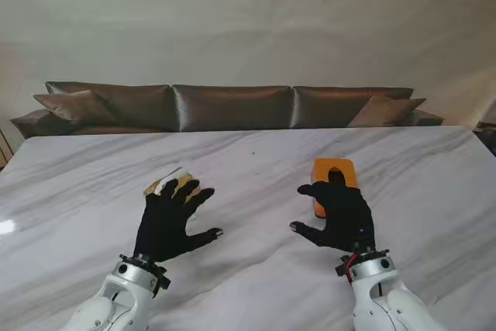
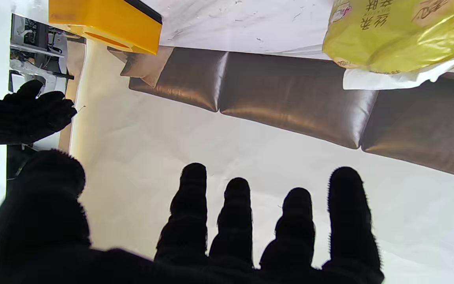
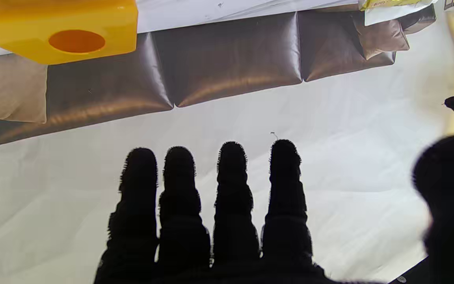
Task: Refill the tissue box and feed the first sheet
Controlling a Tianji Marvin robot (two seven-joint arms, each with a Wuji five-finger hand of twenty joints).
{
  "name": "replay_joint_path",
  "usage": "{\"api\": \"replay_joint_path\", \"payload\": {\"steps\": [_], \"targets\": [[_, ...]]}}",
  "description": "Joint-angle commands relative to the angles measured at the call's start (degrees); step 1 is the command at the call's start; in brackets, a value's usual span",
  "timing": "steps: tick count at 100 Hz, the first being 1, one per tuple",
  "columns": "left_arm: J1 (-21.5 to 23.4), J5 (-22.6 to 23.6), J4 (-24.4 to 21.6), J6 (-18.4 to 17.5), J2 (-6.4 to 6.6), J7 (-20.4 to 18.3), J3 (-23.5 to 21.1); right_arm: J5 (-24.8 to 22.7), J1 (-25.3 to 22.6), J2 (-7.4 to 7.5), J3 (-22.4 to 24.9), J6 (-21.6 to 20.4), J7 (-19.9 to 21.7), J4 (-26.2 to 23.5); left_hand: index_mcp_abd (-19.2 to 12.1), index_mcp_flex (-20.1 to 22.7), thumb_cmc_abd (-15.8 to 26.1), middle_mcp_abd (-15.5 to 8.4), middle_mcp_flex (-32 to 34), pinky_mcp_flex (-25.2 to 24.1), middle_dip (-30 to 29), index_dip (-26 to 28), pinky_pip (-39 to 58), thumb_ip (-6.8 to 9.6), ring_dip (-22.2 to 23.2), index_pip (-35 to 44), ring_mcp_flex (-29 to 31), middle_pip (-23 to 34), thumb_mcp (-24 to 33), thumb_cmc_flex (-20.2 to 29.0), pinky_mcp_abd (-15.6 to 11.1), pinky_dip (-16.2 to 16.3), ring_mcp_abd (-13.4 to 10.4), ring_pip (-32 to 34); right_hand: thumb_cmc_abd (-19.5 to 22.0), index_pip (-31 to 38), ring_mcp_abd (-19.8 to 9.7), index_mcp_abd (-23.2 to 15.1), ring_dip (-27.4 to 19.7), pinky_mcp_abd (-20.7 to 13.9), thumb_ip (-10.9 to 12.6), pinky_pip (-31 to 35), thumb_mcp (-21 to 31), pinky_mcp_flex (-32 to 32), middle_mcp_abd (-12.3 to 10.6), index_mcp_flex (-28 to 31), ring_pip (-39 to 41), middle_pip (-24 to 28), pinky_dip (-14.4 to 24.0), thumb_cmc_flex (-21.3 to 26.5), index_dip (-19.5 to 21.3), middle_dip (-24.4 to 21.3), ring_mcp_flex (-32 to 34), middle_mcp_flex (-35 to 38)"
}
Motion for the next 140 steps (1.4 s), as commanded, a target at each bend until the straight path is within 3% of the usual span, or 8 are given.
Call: {"api": "replay_joint_path", "payload": {"steps": [1, 44, 80, 99, 120, 136, 140], "targets": [[0.0, 0.1, 0.4, 0.1, -0.17, -0.5, 0.3, -0.2, 0.0, -0.08, -0.3, 0.1, 0.7, 0.5, 0.9, -0.9, 2.8, -0.5, -2.4, -1.0, -0.4, -0.5, -53.8, -0.28, -0.5, -0.1, -1.9, -0.7, -0.9, -1.7, 2.5, -0.4, -1.3, -0.2, 0.6, 0.4, -1.7, 0.3, -0.4, -2.0, 3.4, 0.9, 1.0, -0.2, 0.2, -1.5, 0.8, 1.0, -1.3, -4.6, -0.5, -0.6, 0.4, -0.7], [-0.5, -0.7, 1.6, 1.2, -0.41, 0.9, 1.9, 0.7, 0.1, -0.34, -0.4, 0.2, -0.4, 1.6, 1.1, -1.1, 3.3, -0.5, -2.3, -0.6, -0.3, -0.6, -52.8, -0.64, -0.1, -0.1, -1.4, -0.5, -1.6, -1.5, 2.5, 0.0, -1.3, 0.1, -0.1, 0.6, -1.6, 0.3, -0.4, -1.9, 3.9, 1.3, 2.2, 0.0, 0.1, -1.1, 0.9, 1.0, -1.3, -4.8, -0.5, -0.6, 0.6, -0.3], [0.0, 0.7, -0.9, 1.6, 0.07, -3.4, -0.9, 2.3, 4.1, -0.41, 4.2, 5.4, 5.2, 2.5, 1.2, -1.1, 3.6, -0.3, -1.8, -0.6, -0.3, -0.6, -52.3, -0.67, 0.0, -0.2, -1.0, -0.4, -1.8, -1.5, 2.3, 0.3, -1.2, 0.1, -0.9, 1.1, -1.0, 2.0, 0.2, -1.6, 4.1, 2.3, 2.5, 0.8, 0.4, -1.8, 1.8, 1.7, -0.7, -4.0, -0.5, -0.2, 1.2, -0.3], [-1.5, 0.7, -1.2, 2.0, 0.27, -6.5, -2.3, 4.0, 11.2, -0.22, 4.2, 9.0, 9.0, 8.9, 1.4, -1.1, 4.0, -0.3, -1.4, -0.5, -0.2, -0.6, -52.0, -0.76, 0.1, -0.2, -0.8, -0.3, -1.9, -1.5, 1.9, 0.4, -1.2, 0.1, -1.7, 1.6, -0.3, 4.8, 0.7, -1.5, 4.7, 3.4, 2.8, 1.9, 1.7, -3.1, 2.6, 1.9, -0.1, -3.2, -0.6, -0.1, 1.8, -1.6], [-3.3, -0.3, -1.0, 2.3, 0.35, -9.2, -3.3, 7.1, 21.1, -0.23, 1.4, 13.1, 11.6, 19.5, 1.6, -1.0, 4.2, -0.2, -1.0, -0.6, -0.2, -0.5, -51.9, -0.88, 0.2, -0.2, -0.7, -0.3, -2.0, -1.5, 1.7, 0.5, -1.4, 0.1, -2.6, 3.5, 1.0, 8.5, 1.3, -1.2, 5.9, 7.2, 3.1, 5.4, 3.3, -6.0, 4.1, 3.2, 1.8, -2.6, -1.1, -0.4, 3.0, -4.3], [-3.6, -0.2, -1.1, 2.3, 0.4, -10.0, -4.3, 11.1, 29.2, -0.67, -2.3, 15.7, 12.6, 29.0, 1.7, -0.8, 4.4, -0.1, -0.6, -0.5, -0.1, -0.5, -51.8, -0.97, 0.3, -0.2, -0.6, -0.2, -2.2, -1.5, 1.6, 0.6, -1.2, 0.0, -3.3, 5.6, 4.2, 16.9, 1.8, -0.5, 6.6, 10.7, 3.2, 9.9, 9.5, -6.1, 5.9, 4.2, 3.4, -2.4, -2.6, -2.0, 4.9, -3.9], [-3.6, -0.4, -1.2, 2.3, 0.38, -10.1, -4.5, 12.2, 31.2, -0.85, -3.4, 16.4, 12.8, 31.4, 1.7, -0.7, 4.5, -0.1, -0.4, -0.6, -0.1, -0.4, -51.8, -0.99, 0.3, -0.1, -0.5, -0.1, -2.2, -1.5, 1.6, 0.6, -1.2, 0.0, -3.3, 8.0, 4.6, 18.2, 1.6, -0.5, 7.1, 11.4, 3.1, 10.7, 10.5, -6.3, 6.7, 6.0, 3.3, -2.5, -6.5, -3.4, 5.3, -3.3]]}}
